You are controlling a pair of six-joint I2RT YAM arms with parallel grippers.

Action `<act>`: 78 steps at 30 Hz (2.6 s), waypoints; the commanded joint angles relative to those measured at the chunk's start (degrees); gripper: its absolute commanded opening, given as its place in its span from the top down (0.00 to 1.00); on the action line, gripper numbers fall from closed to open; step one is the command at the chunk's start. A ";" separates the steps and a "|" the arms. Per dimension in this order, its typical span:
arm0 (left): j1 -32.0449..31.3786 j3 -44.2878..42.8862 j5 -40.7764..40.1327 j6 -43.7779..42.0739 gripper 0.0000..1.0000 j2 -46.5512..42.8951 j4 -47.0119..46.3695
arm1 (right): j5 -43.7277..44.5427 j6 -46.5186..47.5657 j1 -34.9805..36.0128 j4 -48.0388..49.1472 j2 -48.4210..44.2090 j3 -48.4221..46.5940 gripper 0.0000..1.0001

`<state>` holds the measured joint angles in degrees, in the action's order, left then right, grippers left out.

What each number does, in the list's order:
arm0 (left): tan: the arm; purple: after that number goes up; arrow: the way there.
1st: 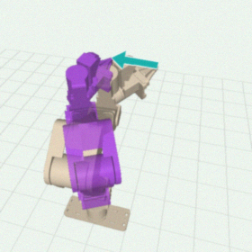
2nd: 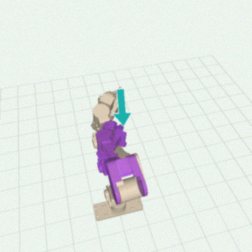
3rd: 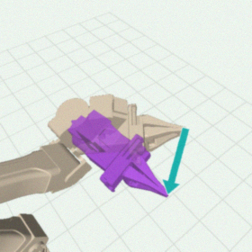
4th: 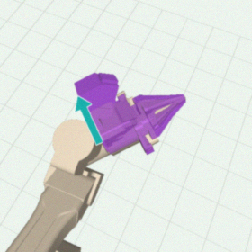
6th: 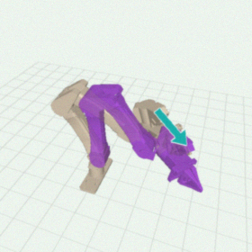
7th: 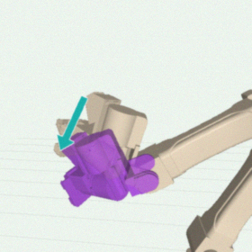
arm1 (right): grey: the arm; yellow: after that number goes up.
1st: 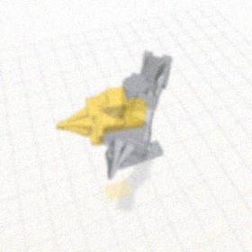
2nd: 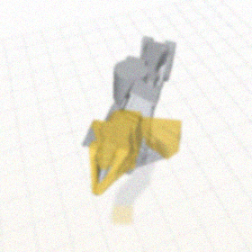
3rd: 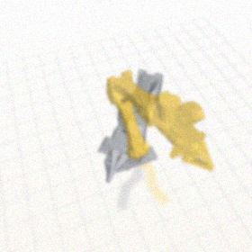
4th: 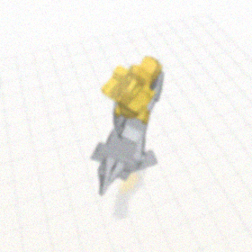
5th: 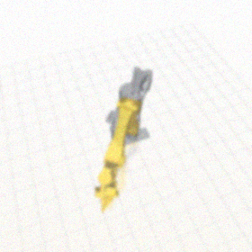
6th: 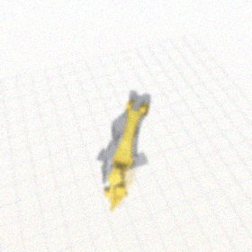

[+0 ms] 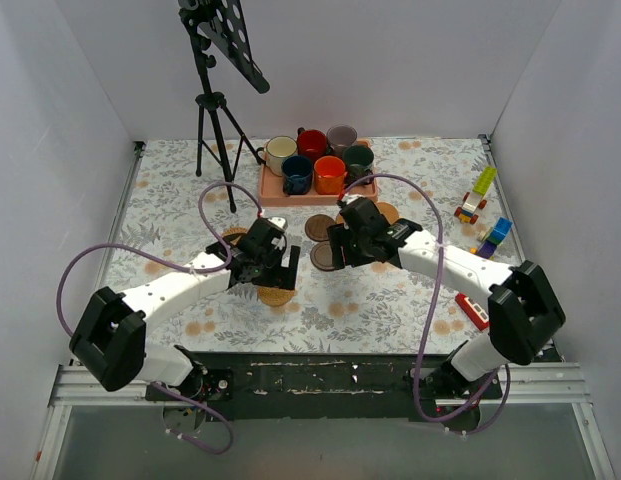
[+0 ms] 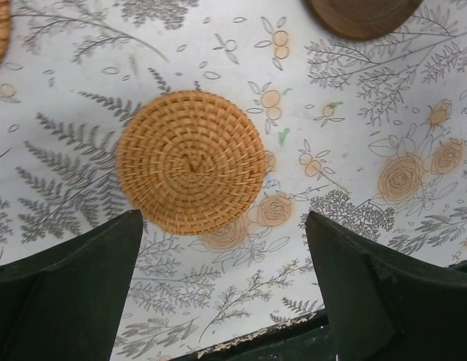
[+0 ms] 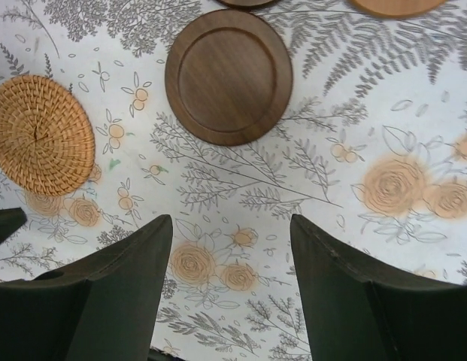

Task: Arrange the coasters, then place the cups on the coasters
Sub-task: Move the coaster to the center of the board.

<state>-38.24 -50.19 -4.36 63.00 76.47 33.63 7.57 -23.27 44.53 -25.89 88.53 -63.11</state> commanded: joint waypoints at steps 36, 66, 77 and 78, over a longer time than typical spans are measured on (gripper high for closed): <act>-5.97 -0.17 -3.55 -3.85 0.36 11.25 -7.61 | 7.28 -9.34 -1.11 4.27 -14.35 7.48 0.28; -5.97 0.63 -10.93 -1.30 0.44 16.61 -7.70 | 8.07 -9.08 -1.11 4.00 -14.70 7.21 0.29; -5.44 -0.69 -15.41 -1.83 0.45 18.37 -8.05 | 9.04 -9.69 -1.03 3.74 -15.93 7.74 0.29; -5.27 -1.04 -15.59 -1.83 0.45 18.72 -7.96 | 9.04 -9.69 -1.03 3.65 -15.93 7.74 0.29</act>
<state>-44.88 -51.79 -16.21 61.73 92.20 24.69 15.09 -32.05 43.51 -23.44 74.50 -55.42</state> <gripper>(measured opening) 0.552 0.710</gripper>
